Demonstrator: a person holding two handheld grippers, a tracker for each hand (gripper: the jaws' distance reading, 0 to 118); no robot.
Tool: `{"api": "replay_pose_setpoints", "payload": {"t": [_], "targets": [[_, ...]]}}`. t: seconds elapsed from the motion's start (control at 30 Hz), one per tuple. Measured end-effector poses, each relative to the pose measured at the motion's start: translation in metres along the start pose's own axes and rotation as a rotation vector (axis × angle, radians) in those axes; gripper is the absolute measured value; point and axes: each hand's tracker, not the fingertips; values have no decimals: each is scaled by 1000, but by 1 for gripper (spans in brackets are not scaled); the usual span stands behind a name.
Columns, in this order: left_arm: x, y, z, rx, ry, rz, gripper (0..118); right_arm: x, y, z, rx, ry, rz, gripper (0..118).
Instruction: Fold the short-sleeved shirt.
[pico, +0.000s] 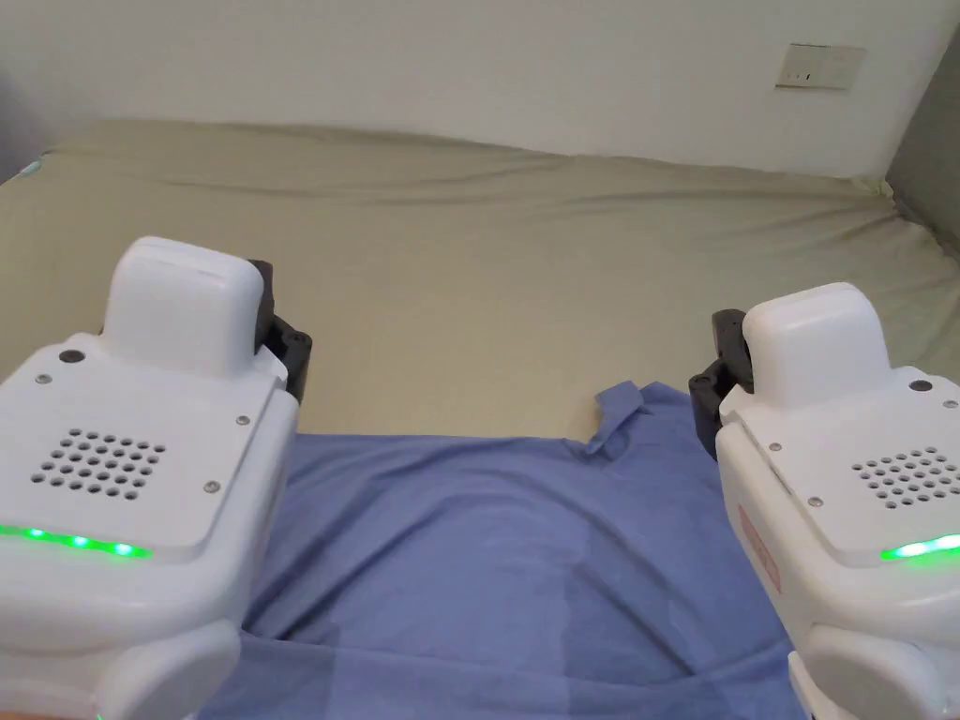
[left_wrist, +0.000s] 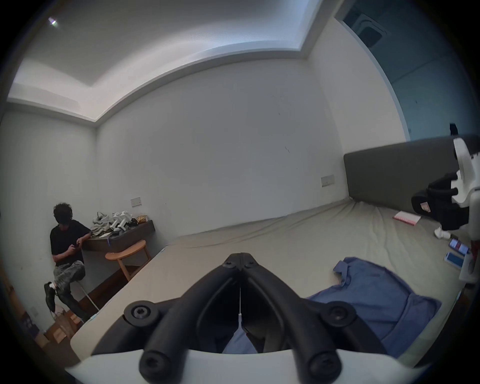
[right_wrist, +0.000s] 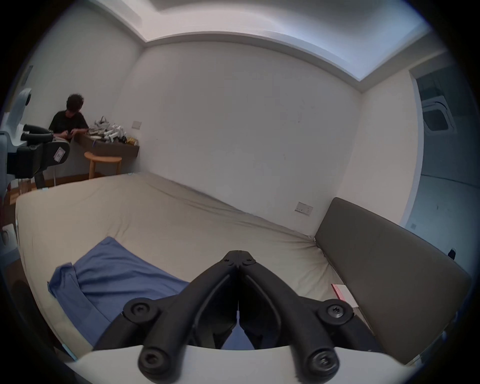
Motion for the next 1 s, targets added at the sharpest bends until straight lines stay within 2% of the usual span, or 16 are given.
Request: {"api": "replay_pose_setpoints", "payload": {"t": [0.13,0.3,0.4,0.47,0.5,0.53,0.57,0.6,0.8,0.83,0.87,0.9,0.93,0.97,1.0], "targets": [[-7,-37,-38,-140,-74,-26,0,-1,-26,-24,-78,30,20,2],[-29,-116,-121,-416,-34,-35,0,12,-67,-60,-203,46,-24,2],[-50,-160,-181,-586,-35,-6,0,25,-87,-78,-266,31,-33,2],[-65,-182,-217,-654,-57,66,1,34,-97,-88,-293,24,-46,2],[-77,-191,-237,-684,-80,151,24,40,-101,-92,-304,19,-52,2],[-87,-201,-257,-700,-85,253,76,46,-106,-96,-313,11,-57,2],[-91,-210,-273,-729,-75,256,105,51,-111,-100,-322,1,-63,2],[-93,-219,-287,-730,-61,211,111,54,-114,-102,-341,-16,-68,2],[-94,-241,-340,-762,-19,177,108,77,-140,-110,-438,-56,-59,2],[-91,-239,-341,-809,20,197,98,80,-143,-112,-455,-53,-64,2],[-94,-240,-343,-829,23,213,75,80,-143,-112,-464,-50,-69,2],[-95,-242,-345,-850,3,247,43,82,-145,-114,-474,-48,-75,2],[-93,-244,-343,-846,8,243,36,83,-147,-115,-480,-48,-79,2],[-85,-246,-336,-842,-8,238,36,84,-149,-118,-487,-51,-81,2],[-73,-244,-329,-796,9,152,34,82,-151,-120,-493,-57,-83,2]]}}
